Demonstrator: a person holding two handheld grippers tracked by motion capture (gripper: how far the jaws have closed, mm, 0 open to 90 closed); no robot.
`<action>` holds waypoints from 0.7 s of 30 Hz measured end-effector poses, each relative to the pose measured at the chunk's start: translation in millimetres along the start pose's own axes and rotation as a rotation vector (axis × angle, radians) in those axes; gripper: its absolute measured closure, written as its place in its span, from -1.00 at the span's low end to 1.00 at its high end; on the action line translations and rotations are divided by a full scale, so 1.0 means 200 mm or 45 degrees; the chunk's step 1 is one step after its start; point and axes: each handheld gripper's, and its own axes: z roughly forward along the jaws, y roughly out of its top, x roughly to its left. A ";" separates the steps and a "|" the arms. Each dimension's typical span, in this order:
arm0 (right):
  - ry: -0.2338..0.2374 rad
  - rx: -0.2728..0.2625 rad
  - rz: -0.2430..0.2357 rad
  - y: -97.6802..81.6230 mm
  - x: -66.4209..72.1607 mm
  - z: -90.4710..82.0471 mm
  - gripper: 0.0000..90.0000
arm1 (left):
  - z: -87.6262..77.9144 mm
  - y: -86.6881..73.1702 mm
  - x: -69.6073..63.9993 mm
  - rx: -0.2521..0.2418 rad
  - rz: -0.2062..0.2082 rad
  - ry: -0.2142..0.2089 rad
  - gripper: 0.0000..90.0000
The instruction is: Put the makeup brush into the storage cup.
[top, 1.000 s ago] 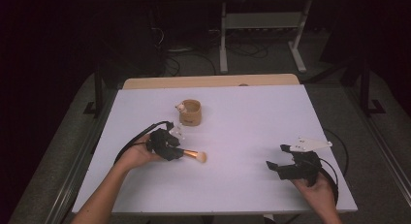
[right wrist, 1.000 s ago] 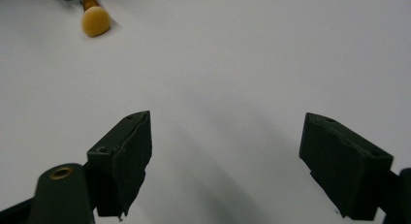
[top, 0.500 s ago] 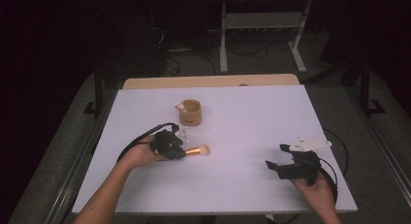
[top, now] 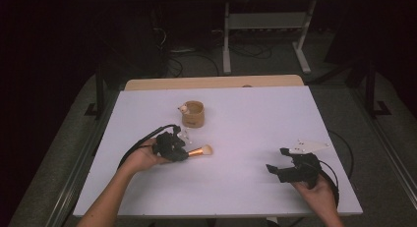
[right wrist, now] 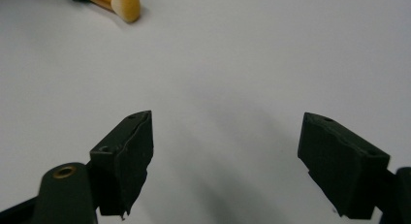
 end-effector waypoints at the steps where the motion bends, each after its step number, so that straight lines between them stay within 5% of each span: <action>1: 0.003 -0.004 0.000 0.01 0.01 0.00 -0.58 | -0.02 0.00 0.00 -0.025 -0.016 0.003 0.66; 11: 0.054 -0.021 -0.030 0.09 0.07 0.02 -0.64 | -0.15 0.00 -0.06 -0.157 -0.026 0.025 0.66; 21: 0.110 -0.014 -0.055 0.18 0.10 0.07 -0.69 | -0.23 -0.07 -0.08 -0.287 -0.108 0.025 0.66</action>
